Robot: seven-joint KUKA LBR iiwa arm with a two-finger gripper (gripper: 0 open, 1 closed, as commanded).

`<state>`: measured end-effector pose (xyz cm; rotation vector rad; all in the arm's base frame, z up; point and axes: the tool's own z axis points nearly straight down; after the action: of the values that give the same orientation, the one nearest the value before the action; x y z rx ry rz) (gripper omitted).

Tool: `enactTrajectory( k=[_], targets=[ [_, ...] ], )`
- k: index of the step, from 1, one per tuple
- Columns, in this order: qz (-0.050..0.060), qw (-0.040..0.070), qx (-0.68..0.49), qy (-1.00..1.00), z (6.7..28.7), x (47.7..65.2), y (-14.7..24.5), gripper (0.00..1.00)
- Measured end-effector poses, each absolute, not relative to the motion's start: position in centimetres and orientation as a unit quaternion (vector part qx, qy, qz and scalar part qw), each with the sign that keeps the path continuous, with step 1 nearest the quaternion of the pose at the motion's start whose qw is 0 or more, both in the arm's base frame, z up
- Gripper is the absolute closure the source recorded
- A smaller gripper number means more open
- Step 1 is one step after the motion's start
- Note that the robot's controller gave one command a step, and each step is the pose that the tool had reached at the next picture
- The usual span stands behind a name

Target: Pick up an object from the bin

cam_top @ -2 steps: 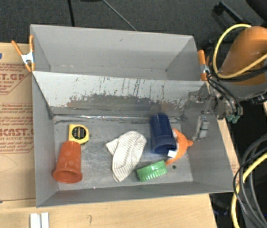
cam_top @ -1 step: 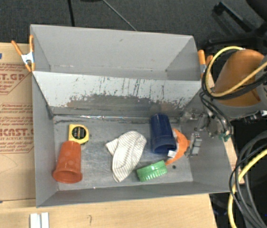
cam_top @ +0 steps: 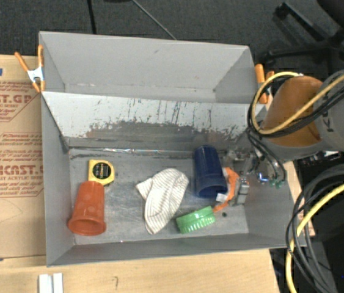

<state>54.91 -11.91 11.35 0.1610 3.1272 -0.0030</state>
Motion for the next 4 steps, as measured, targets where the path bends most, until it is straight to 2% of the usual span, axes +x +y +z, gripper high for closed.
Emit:
enactTrajectory(
  k=[1,2,3,4],
  targets=[
    [0.000,0.001,-0.022,1.000,7.2,54.3,-9.9,1.00],
    [0.000,0.001,-0.022,1.000,7.2,54.3,-9.9,1.00],
    [0.001,-0.004,-0.026,1.000,11.0,53.2,-9.1,1.00],
    [0.000,0.002,-0.030,1.000,16.1,53.4,-8.8,1.00]
  ],
)
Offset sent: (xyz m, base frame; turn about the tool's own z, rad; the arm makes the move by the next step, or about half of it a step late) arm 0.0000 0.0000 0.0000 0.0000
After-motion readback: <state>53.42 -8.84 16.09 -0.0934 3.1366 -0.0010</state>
